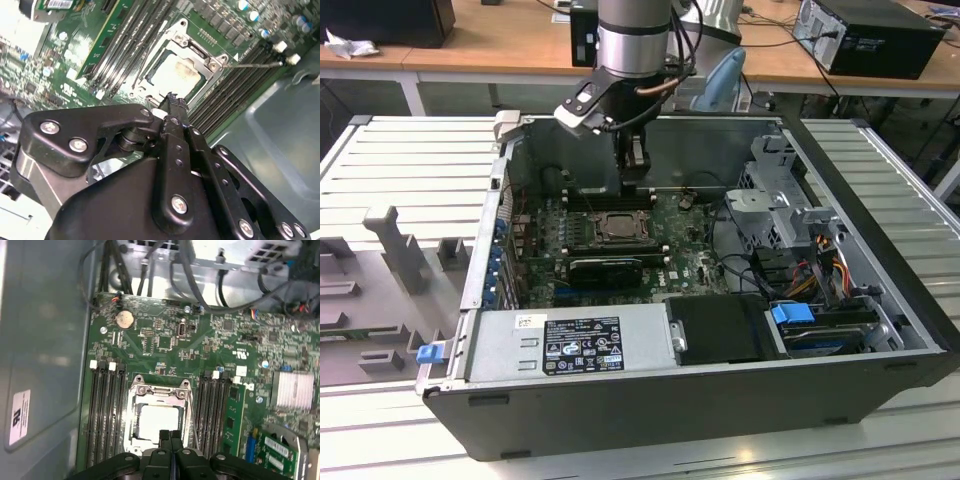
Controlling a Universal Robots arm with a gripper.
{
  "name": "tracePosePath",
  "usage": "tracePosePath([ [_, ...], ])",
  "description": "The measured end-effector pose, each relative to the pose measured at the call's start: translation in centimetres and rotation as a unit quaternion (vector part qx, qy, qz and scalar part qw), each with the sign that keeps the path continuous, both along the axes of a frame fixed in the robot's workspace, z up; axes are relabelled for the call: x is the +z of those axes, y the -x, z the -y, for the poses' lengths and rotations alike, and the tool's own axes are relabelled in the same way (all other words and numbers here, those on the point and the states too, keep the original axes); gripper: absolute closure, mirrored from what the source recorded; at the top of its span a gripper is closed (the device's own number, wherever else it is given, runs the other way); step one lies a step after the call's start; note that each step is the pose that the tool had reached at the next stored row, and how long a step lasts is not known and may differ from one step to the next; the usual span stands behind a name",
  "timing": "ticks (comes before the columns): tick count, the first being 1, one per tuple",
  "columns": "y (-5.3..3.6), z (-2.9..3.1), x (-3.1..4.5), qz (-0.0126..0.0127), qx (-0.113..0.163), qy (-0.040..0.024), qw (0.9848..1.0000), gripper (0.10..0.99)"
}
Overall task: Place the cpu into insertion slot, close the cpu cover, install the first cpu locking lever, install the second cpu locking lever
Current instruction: 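Install the first cpu locking lever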
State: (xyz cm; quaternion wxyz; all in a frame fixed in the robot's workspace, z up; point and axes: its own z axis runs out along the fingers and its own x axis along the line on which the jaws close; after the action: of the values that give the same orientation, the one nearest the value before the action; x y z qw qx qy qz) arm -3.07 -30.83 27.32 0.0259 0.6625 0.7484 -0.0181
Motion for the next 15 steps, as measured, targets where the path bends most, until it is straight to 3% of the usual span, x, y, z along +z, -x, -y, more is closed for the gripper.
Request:
tracePosePath([
  [4, 0.0, 0.0, 0.0, 0.0, 0.039, 0.0042, 0.9992, 0.98],
  [6, 0.0, 0.0, -0.01, 0.0001, 0.066, 0.0056, 0.9978, 0.98],
  [10, 0.0, 0.0, 0.0, 0.0002, 0.091, 0.0057, 0.9958, 0.98],
  [14, 0.0, 0.0, 0.0, 0.0004, 0.125, 0.0057, 0.9921, 0.98],
  [15, 0.0, 0.0, -0.01, 0.0005, 0.153, 0.0062, 0.9883, 0.98],
])
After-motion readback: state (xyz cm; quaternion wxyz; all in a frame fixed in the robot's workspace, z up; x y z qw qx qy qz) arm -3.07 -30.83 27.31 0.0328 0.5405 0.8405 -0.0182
